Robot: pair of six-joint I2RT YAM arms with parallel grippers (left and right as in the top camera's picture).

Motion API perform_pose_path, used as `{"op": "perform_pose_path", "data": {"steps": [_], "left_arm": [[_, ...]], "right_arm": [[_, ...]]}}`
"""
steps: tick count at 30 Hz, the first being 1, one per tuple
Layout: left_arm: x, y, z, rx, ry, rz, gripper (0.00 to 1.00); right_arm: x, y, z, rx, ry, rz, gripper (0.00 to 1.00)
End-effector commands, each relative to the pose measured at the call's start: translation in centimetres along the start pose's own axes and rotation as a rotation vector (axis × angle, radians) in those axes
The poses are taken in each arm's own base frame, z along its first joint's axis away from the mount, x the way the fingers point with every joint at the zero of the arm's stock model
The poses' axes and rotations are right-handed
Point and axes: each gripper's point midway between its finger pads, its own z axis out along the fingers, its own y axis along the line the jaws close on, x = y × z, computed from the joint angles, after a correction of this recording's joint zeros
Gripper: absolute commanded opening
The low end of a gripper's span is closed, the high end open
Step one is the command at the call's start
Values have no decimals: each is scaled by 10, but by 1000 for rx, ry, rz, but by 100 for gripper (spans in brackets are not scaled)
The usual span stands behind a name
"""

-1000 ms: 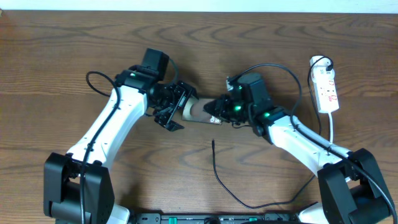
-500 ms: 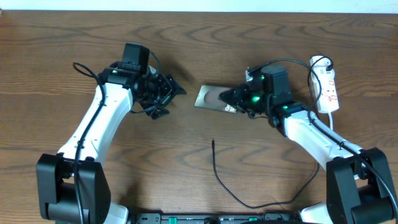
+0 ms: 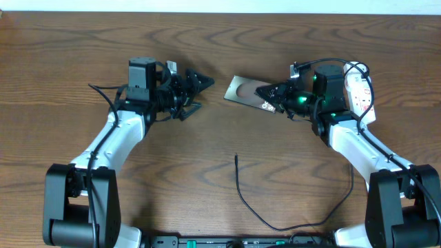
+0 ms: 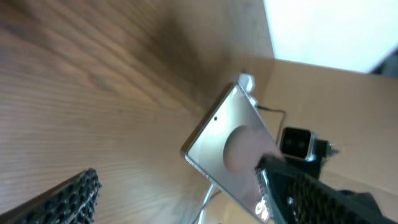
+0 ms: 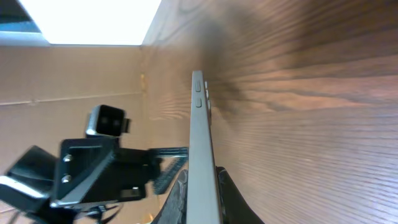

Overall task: Plug charger to phone and switch on socket
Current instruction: 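Move the left gripper toward the phone held by the right gripper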

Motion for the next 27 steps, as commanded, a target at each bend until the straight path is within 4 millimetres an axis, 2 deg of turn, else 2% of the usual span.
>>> {"op": "perform_pose_path", "data": {"steps": [1,7,11,17,24,27], "left_arm": [[13,-9,-2,81,60,-105,96],[12,-23,-4,195,53,-148,96],[5,-27,-7,246,17,-223,96],[-9,-48,-16,359,-59,-267,96],[-15,-46,-17,359,-90,-283,96],[-18,-45,-17,357,-109,-289,96]], "right_arm": [[0,18,-2,-62,26,37,1],[-12,30,-1,-97,-26,122,1],[-15,30,2,-92,-48,287,1],[-9,35,14,-89,-67,484,1],[-1,73,26,-194,-77,384,1],[5,82,29,-218,-68,358,1]]}}
